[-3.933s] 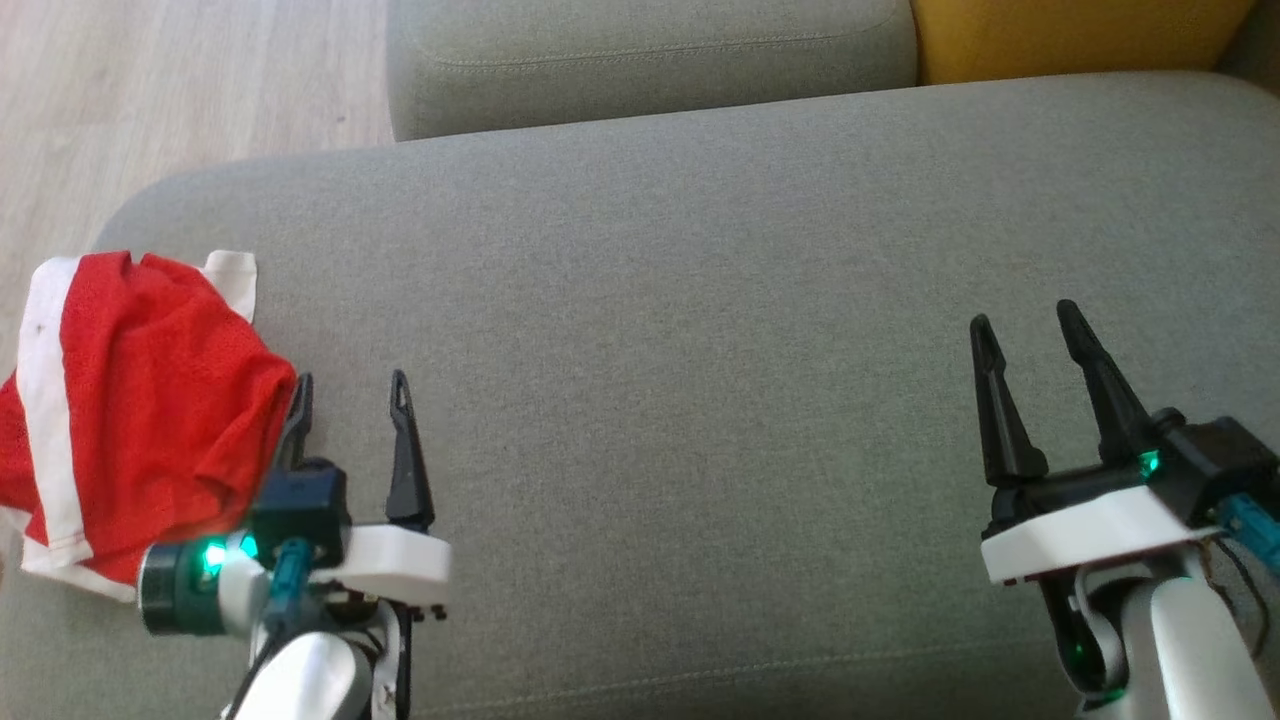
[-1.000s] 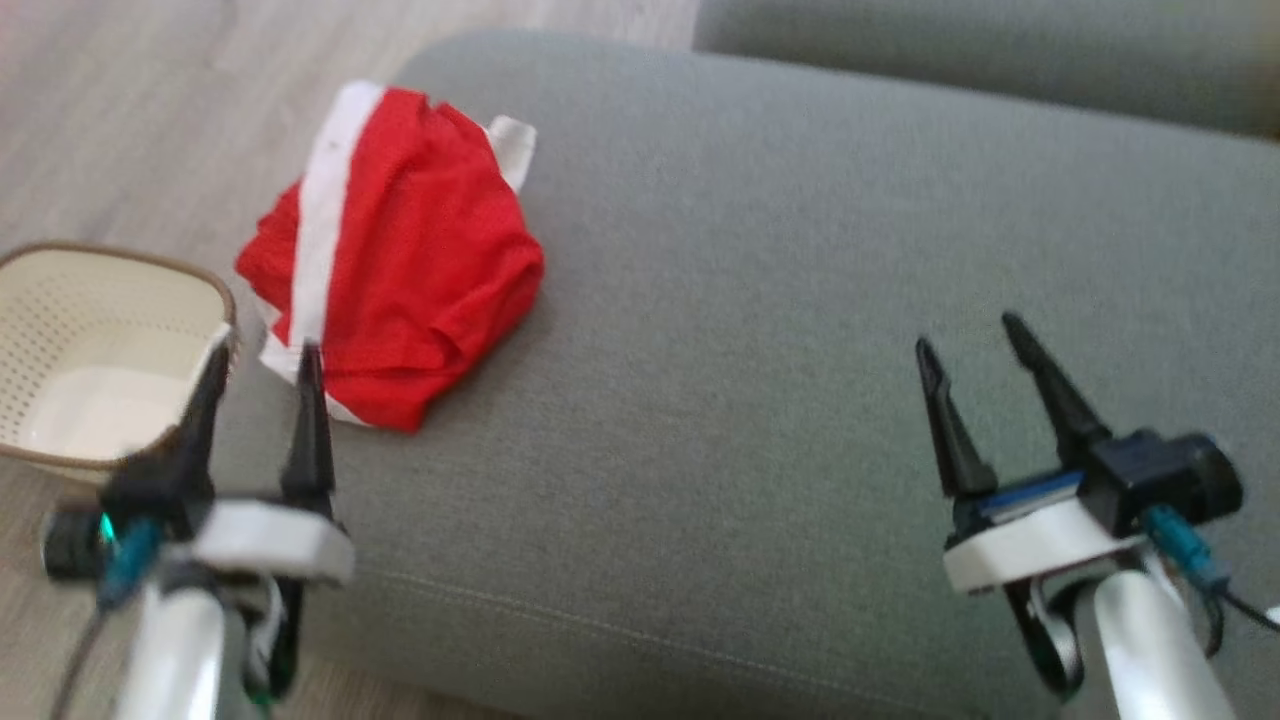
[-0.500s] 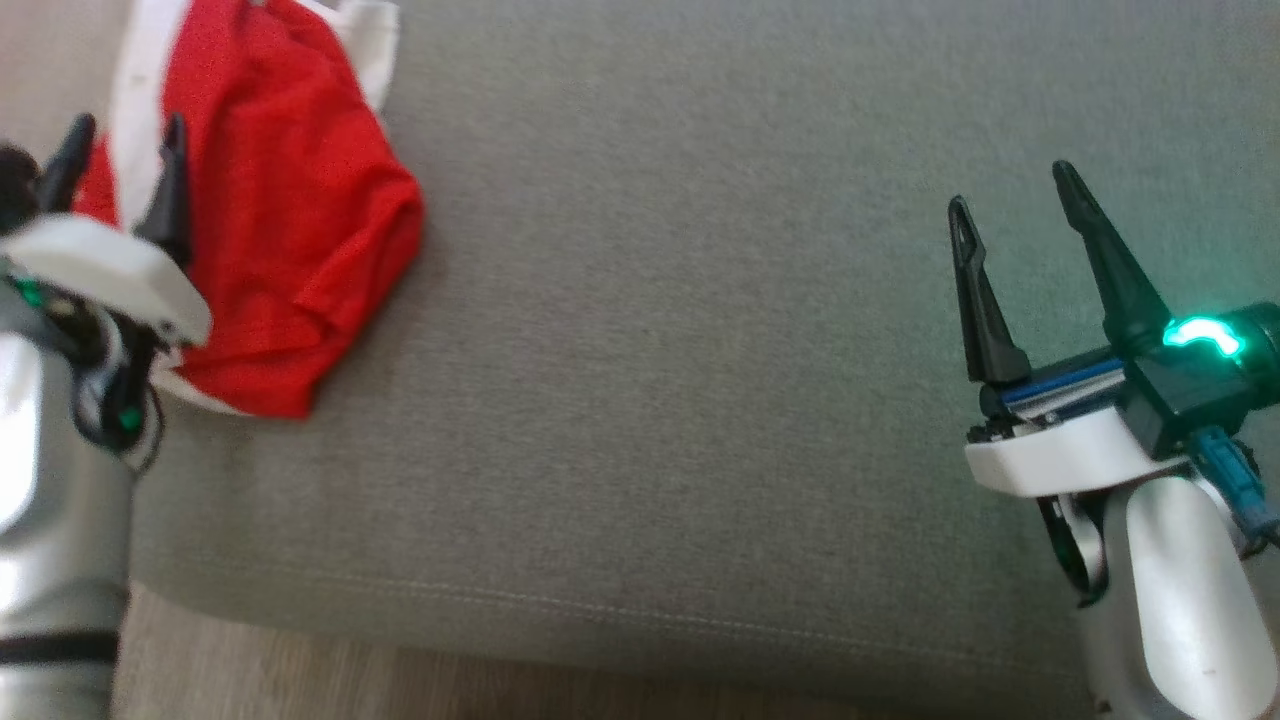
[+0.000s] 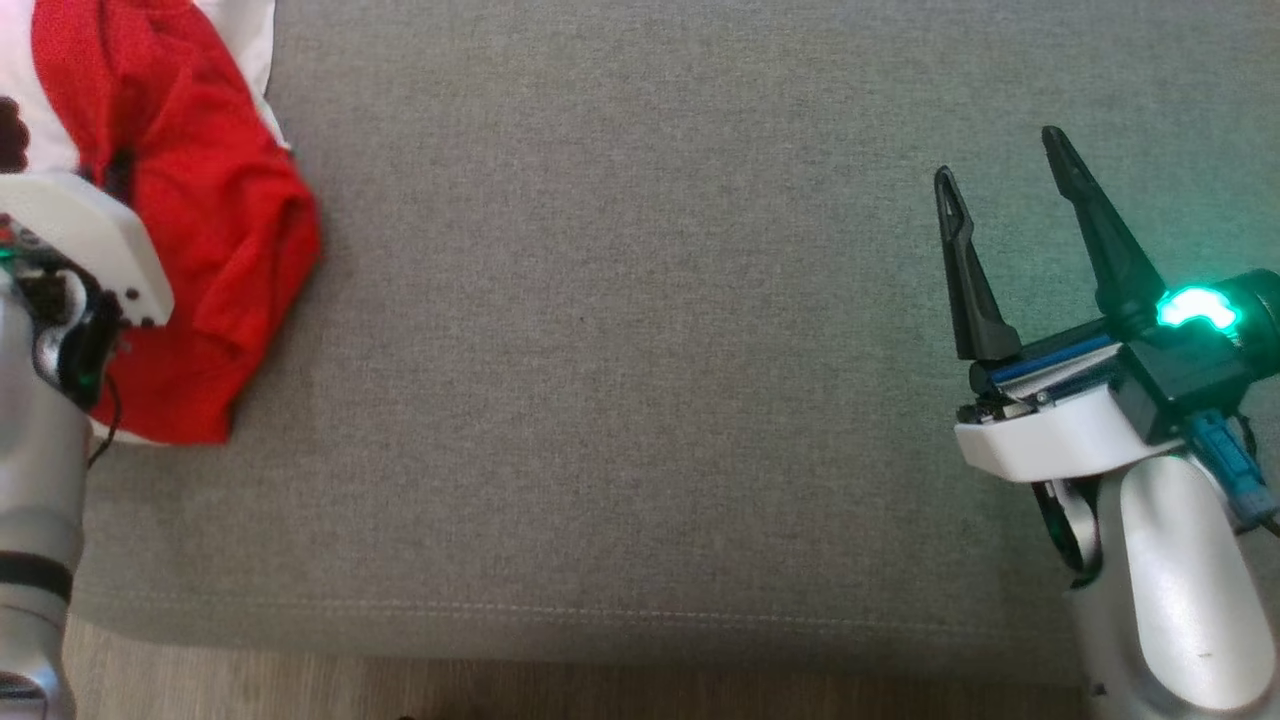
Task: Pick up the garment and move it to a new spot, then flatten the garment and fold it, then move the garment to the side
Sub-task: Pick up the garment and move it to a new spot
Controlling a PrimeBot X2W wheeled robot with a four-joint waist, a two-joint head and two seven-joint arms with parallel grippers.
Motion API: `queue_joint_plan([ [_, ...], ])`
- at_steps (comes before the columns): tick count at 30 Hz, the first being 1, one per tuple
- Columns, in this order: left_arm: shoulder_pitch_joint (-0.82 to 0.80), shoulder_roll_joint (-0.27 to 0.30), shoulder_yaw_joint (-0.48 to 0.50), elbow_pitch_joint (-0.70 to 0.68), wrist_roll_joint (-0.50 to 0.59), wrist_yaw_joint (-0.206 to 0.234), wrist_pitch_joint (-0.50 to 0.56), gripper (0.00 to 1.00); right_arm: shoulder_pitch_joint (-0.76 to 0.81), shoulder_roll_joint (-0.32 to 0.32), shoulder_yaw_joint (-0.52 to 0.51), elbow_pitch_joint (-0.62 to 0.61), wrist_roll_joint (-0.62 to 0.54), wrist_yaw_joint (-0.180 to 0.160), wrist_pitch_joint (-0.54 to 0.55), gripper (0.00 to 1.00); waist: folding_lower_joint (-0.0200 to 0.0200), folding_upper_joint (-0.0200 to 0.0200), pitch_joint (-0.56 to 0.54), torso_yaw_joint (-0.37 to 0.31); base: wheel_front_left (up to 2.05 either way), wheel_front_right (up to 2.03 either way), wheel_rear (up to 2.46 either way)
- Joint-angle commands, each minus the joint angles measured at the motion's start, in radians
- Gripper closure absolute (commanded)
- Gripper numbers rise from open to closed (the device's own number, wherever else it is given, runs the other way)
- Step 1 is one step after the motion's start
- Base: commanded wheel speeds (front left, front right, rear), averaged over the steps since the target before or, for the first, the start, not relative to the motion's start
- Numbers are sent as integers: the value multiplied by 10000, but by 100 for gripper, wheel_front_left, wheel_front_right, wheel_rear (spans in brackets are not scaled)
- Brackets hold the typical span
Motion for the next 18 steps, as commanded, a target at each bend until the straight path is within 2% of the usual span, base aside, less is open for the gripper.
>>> queue_joint_plan([
  [1, -359, 661, 42, -28, -97, 15, -89, 100, -132, 22, 245, -365, -63, -2, -30, 0, -1, 0, -52, -24, 0, 0, 0],
  [12, -955, 721, 31, 96, -169, 92, -2502, 100, 112, 22, 104, -133, 103, -2, -53, 0, -1, 0, -927, 240, 0, 0, 0],
  [18, -1065, 465, 19, -684, -232, 117, -3290, 100, 427, 22, 16, 85, 403, -2, -62, 0, -1, 0, -1963, 434, 0, 0, 0],
])
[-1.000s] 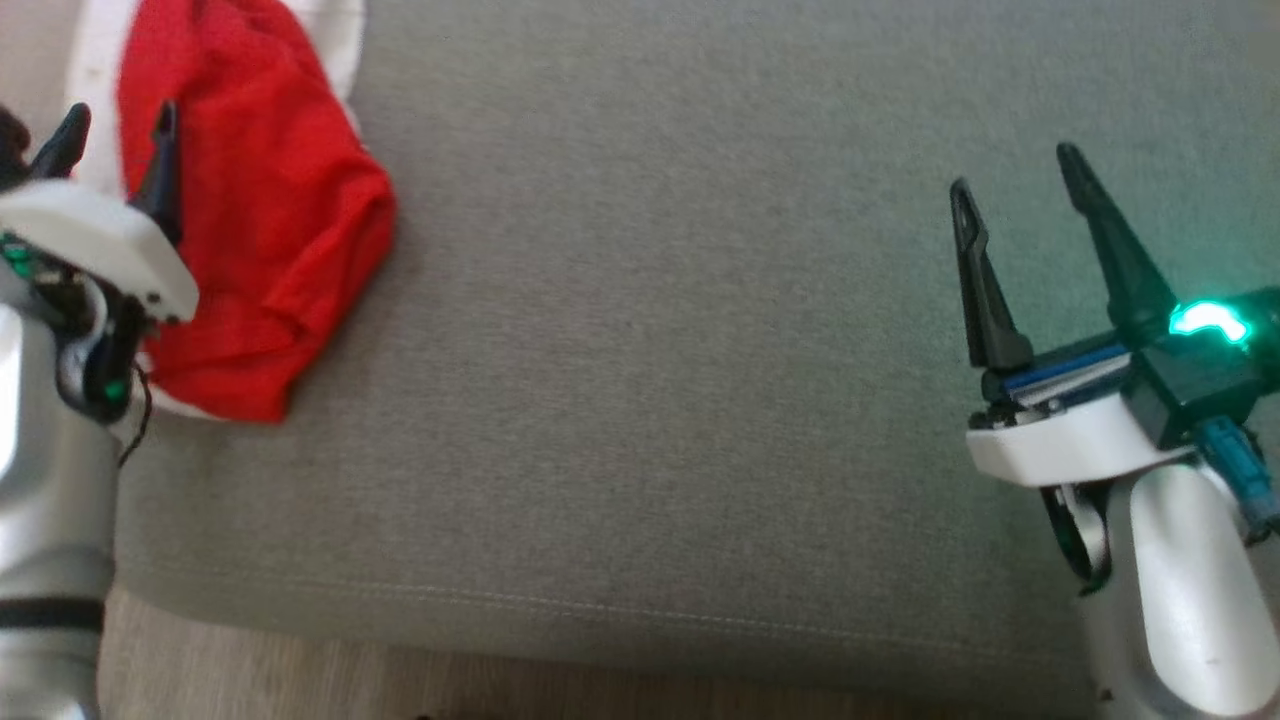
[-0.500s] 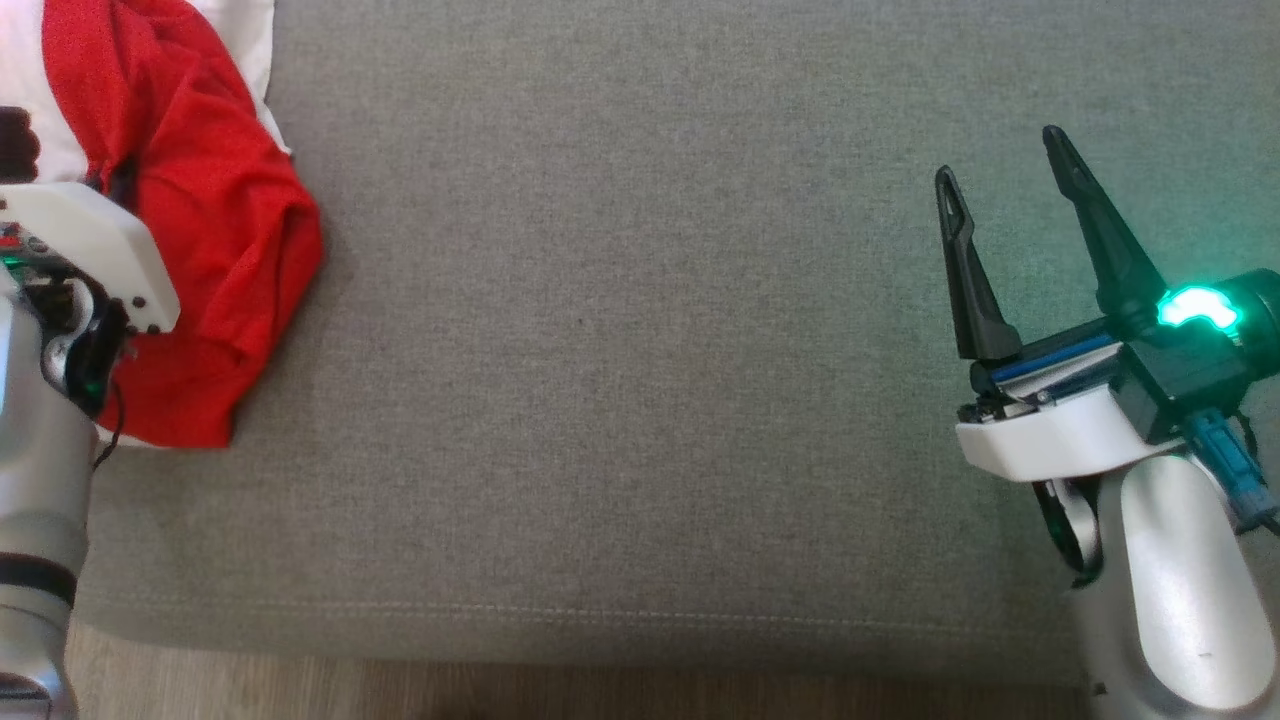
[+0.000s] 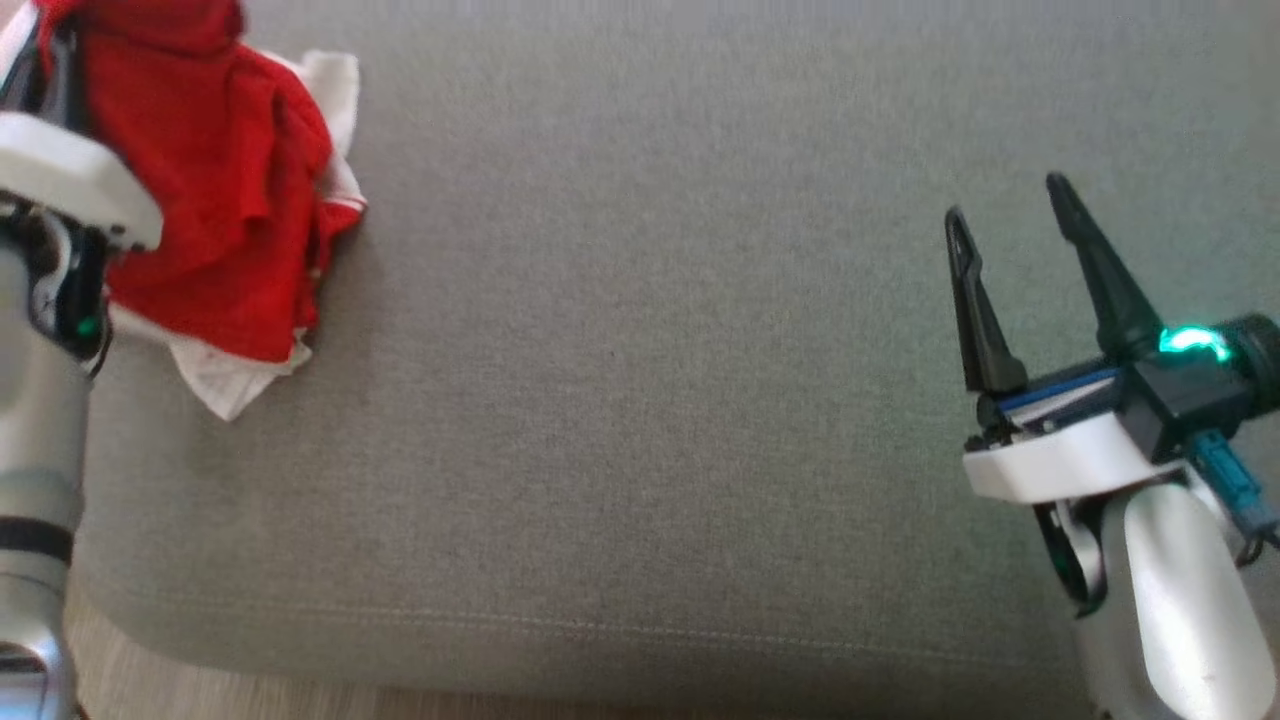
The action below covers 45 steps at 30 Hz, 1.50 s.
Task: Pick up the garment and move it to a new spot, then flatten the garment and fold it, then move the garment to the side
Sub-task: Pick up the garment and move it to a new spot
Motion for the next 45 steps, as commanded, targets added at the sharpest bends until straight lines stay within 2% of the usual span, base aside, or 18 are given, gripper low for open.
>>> queue_joint_plan([
  [1, -486, 417, 307, -511, -79, 22, -129, 100, 21, 22, 229, -289, 67, -2, -59, 0, 1, 0, -474, 125, 0, 0, 0],
  [7, -102, -97, 459, -2793, -855, 15, -29, 100, 206, 22, 226, -273, 325, -2, -61, 0, 1, 0, -1223, -88, 0, 0, 0],
  [12, 427, -570, 548, -4892, -1538, 142, 616, 100, 286, 22, 228, -330, 497, -2, -61, 0, 1, 0, -1380, -597, 0, 0, 0],
  [18, 1252, -1185, 119, -7091, -2017, 459, 1653, 100, 94, 22, 273, -502, 721, -2, -62, 0, 1, 0, -1299, -1728, 0, 0, 0],
  [23, 1611, -1800, -432, -7959, -2079, 744, 2017, 100, -211, 22, 352, -833, 796, -2, -62, 0, 1, 0, -986, -2922, 0, 0, 0],
  [30, 1811, -2881, -1096, -7977, -2514, 891, 1786, 100, -526, 22, 277, -1488, 1061, -2, -62, 0, 1, 0, -552, -4594, 0, 0, 0],
  [34, 1867, -3109, -1224, -7657, -2633, 1210, 1365, 100, -555, 22, 268, -1684, 1014, -2, -62, 0, 1, 0, -408, -5129, 0, 0, 0],
  [38, 1945, -3169, -1237, -6562, -2369, 1804, 865, 100, -497, 22, 237, -1848, 1158, -2, -62, 0, 1, 0, -190, -5483, 0, 0, 0],
  [42, 2008, -2823, -1203, -4920, -1818, 2252, 516, 100, -423, 22, 196, -1874, 1193, -2, -62, 0, 1, 0, -24, -5478, 0, 0, 0],
  [44, 2019, -2611, -1472, -3933, -1463, 2335, 658, 100, -397, 22, 189, -1837, 1179, -2, -62, 0, 1, 0, 16, -5378, 0, 0, 0],
  [45, 2007, -2537, -1639, -3517, -1279, 2339, 687, 33, -386, 22, 208, -1804, 1172, -2, -62, 0, 1, 0, 31, -5316, 0, 0, 0],
])
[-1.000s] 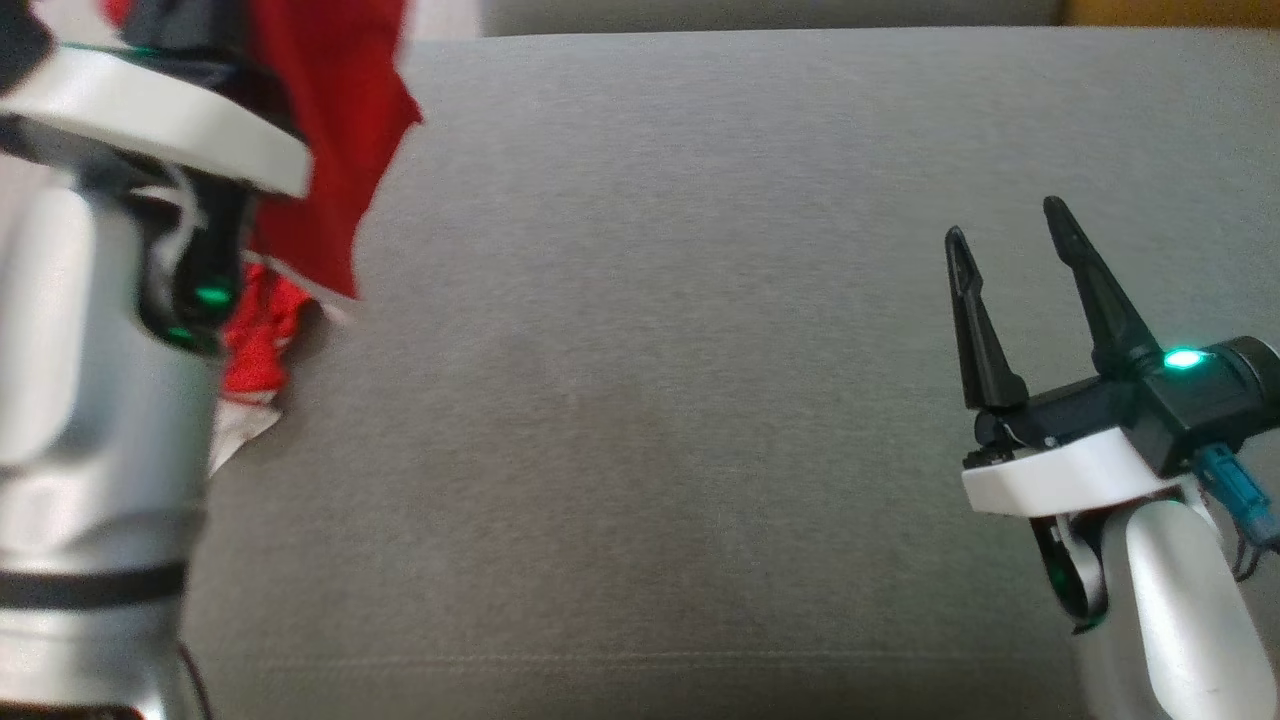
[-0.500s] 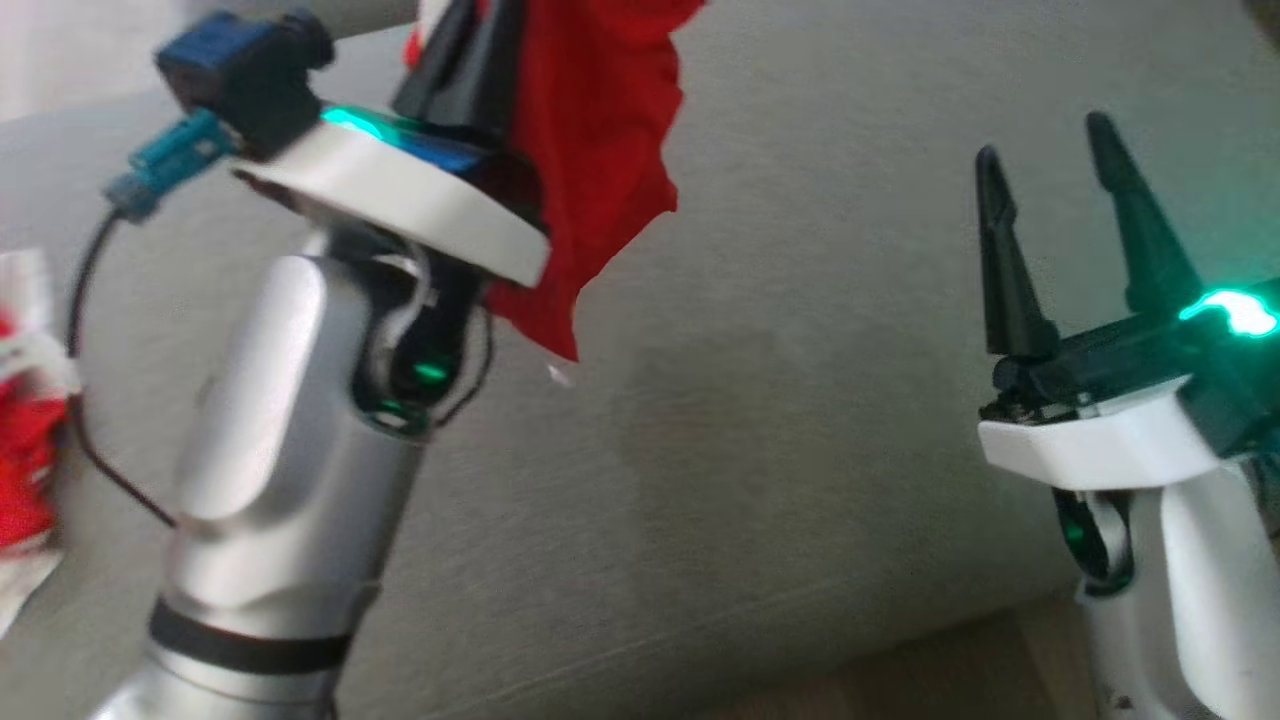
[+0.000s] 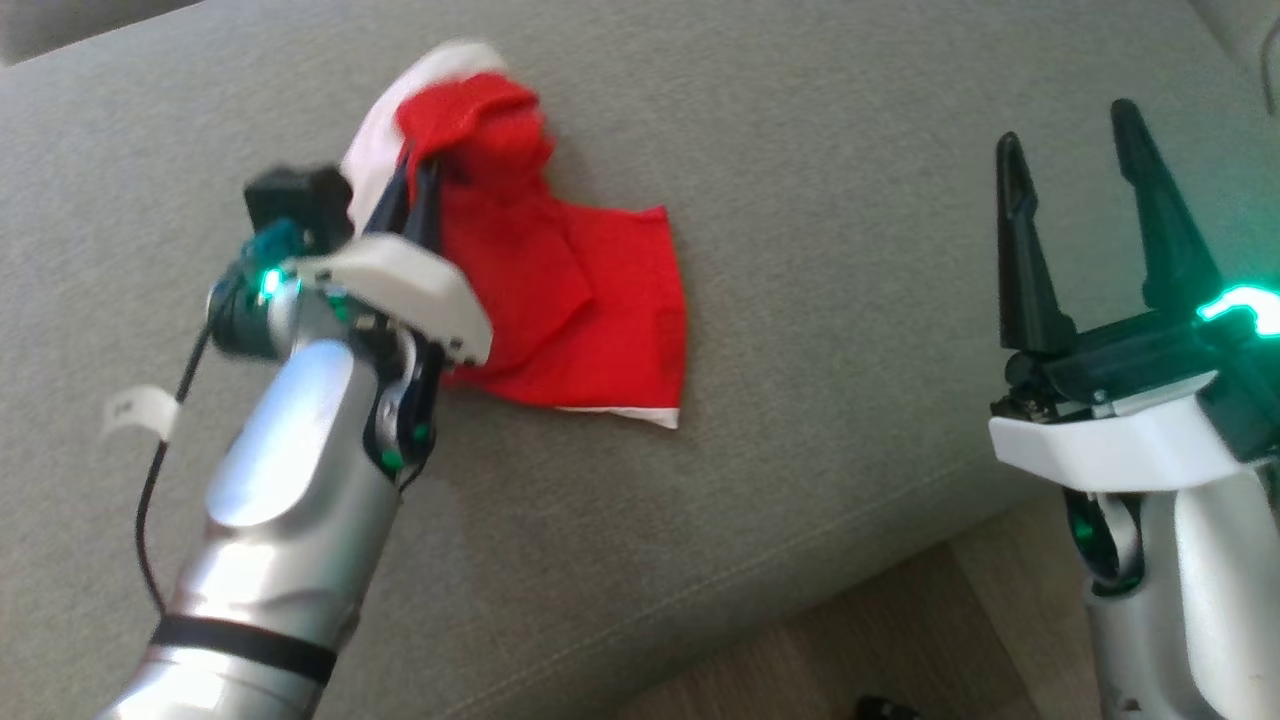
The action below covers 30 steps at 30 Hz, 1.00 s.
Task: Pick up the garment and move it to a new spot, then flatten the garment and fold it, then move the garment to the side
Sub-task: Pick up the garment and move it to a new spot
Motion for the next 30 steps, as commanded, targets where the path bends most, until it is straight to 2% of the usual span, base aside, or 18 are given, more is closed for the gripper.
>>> queue_joint_plan([
  [1, -210, 207, 220, -83, 79, 47, -79, 0, -153, 15, 236, -278, 20, -2, -60, 0, -2, 0, 25, 133, 0, 0, 0],
  [5, -267, 146, 33, 582, 82, -315, -397, 0, -139, 15, 240, -166, -64, -2, -60, 0, -2, 0, -6, 559, 0, 0, 0],
  [9, -299, 310, 155, 345, 168, -472, -928, 0, -93, 15, 255, -27, -273, -2, -60, 0, -2, 0, -177, 1125, 0, 0, 0],
  [12, -29, 611, 400, -400, 248, -543, -1122, 0, 5, 15, 265, 90, -482, -2, -61, 0, -2, 0, -428, 1633, 0, 0, 0],
  [13, 345, 895, 565, -1051, 395, -518, -1173, 0, 109, 15, 263, 210, -623, -2, -61, 0, -2, 0, -619, 1989, 0, 0, 0],
  [17, 1562, 1539, 938, -2743, 989, -418, -1197, 0, 413, 15, 362, 511, -809, -2, -61, 0, -2, 0, -1015, 2631, 0, 0, 0],
  [20, 2745, 1779, 1148, -3867, 1432, -363, -1200, 0, 727, 15, 382, 735, -963, -2, -61, 0, -2, 0, -1248, 3057, 0, 0, 0],
  [24, 4340, 1333, 1645, -4806, 1524, -288, -1201, 0, 1252, 15, 236, 993, -812, -2, -61, 0, -2, 0, -1557, 3541, 0, 0, 0],
  [30, 5747, 486, 2010, -5388, 2331, -517, -1202, 0, 1738, 15, 121, 1151, -970, -2, -61, 0, -2, 0, -1731, 3972, 0, 0, 0],
])
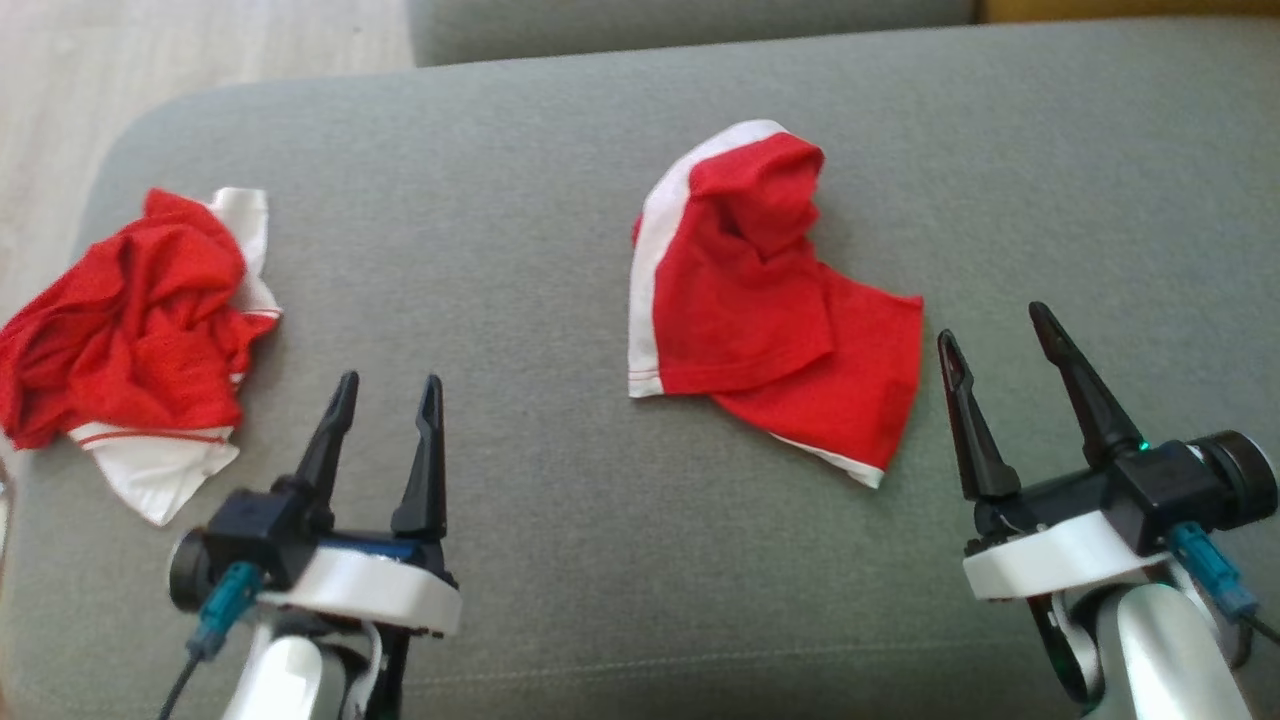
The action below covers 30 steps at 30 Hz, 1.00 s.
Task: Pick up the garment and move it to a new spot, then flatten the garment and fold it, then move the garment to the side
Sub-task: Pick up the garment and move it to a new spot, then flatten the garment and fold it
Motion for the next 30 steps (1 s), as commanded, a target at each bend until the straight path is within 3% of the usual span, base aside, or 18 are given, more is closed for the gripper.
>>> queue_joint_plan([
  [1, -464, 32, 455, -418, 80, -57, -59, 0, -225, 3, 198, -323, -73, -2, -63, 0, 2, 0, -107, 142, 0, 0, 0],
  [6, -304, -462, 755, -438, 486, -444, -60, 0, -240, 3, 339, -322, -113, -2, -63, 0, 2, 0, -57, 400, 0, 0, 0],
  [12, -405, -770, 916, -240, 806, -770, -60, 0, -617, 3, 1683, 199, -200, -2, -63, 0, 2, 0, 155, 953, 0, 0, 0],
  [20, -550, -950, 903, 182, 852, -970, -60, 0, -2096, -6, 2821, 3286, -636, -2, 3, 0, 2, 0, 551, 2088, 0, 0, 0],
  [30, -715, -985, 702, 271, 417, -837, -60, 0, -3638, -1, 2453, 6548, -553, -2, 33, 0, 2, 0, 907, 3120, 0, 0, 0],
])
